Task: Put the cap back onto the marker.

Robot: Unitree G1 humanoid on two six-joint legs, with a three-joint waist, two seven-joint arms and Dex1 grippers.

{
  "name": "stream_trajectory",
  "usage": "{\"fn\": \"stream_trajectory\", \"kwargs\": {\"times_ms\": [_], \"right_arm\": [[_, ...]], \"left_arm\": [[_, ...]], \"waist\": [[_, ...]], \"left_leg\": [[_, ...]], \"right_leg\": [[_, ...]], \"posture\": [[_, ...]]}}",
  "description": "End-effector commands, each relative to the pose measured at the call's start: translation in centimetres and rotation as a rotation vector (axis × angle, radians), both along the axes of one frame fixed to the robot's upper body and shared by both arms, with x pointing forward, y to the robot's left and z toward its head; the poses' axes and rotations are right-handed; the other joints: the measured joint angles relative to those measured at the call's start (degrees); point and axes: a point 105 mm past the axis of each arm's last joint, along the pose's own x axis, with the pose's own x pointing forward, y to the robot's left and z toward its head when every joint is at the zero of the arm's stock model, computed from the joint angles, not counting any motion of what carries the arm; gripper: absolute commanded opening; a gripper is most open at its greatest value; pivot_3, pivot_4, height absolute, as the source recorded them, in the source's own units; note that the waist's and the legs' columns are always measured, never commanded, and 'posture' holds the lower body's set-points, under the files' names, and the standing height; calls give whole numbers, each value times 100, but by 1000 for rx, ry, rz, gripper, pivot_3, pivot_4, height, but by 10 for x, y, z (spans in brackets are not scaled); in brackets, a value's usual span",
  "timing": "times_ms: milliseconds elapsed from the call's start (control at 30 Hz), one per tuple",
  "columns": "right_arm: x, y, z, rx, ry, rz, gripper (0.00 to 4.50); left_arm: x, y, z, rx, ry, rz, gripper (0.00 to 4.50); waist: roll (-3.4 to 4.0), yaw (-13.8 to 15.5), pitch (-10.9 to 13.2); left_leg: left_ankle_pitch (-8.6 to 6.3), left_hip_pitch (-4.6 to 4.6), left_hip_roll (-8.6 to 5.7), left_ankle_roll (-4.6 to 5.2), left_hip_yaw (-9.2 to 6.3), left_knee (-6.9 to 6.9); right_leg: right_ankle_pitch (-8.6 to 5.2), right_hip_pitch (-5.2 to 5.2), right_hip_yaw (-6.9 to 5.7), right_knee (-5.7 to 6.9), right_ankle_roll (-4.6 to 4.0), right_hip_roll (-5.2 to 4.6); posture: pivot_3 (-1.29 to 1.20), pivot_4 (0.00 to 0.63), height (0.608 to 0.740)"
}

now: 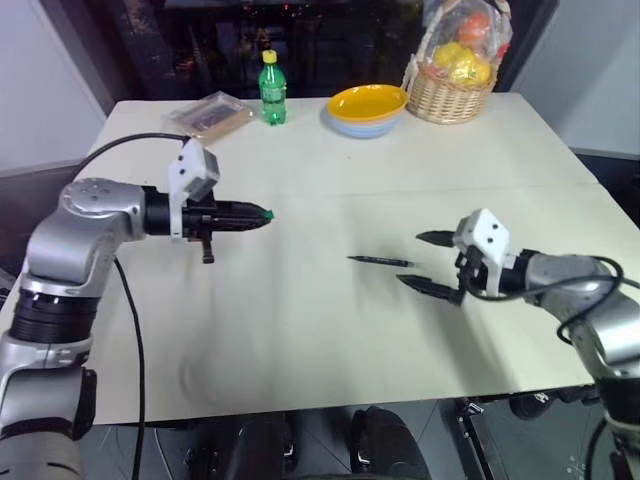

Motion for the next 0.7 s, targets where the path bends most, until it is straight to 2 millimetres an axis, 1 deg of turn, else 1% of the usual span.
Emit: {"fn": "stream_trajectory", "kwargs": {"times_ms": [33,133,300,533,700], "right_arm": [[10,-1,-5,7,11,29,4500],[21,0,-17,9,39,40,4500],[32,-6,-34,-11,73,40,4500],[45,-11,-45,-23,94,31,4500],[52,-6,-48,-14,107,40,4500]], "left_arm": [[-9,3,10,19,-33,-23,28],[-13,7,11,43,-36,-21,28],[-20,9,14,57,-30,-25,28],[-27,13,17,67,-29,-10,28],[-30,14,15,68,-21,6,28]], "waist": [[1,22,0],[1,11,1],[3,10,2],[6,-23,4],[8,-40,5]], "left_leg": [[0,-1,0,0,0,0],[1,-1,-1,0,3,0],[2,0,0,-3,4,0],[10,1,1,-16,5,0],[17,2,1,-29,5,-1]], "right_leg": [[4,0,0,0,7,0],[6,0,1,1,12,2],[7,0,3,4,19,3],[7,-1,4,5,21,5],[7,-1,5,8,23,5]], "posture": [[0,150,740],[0,150,740],[0,150,740],[0,150,740],[0,150,740]]}}
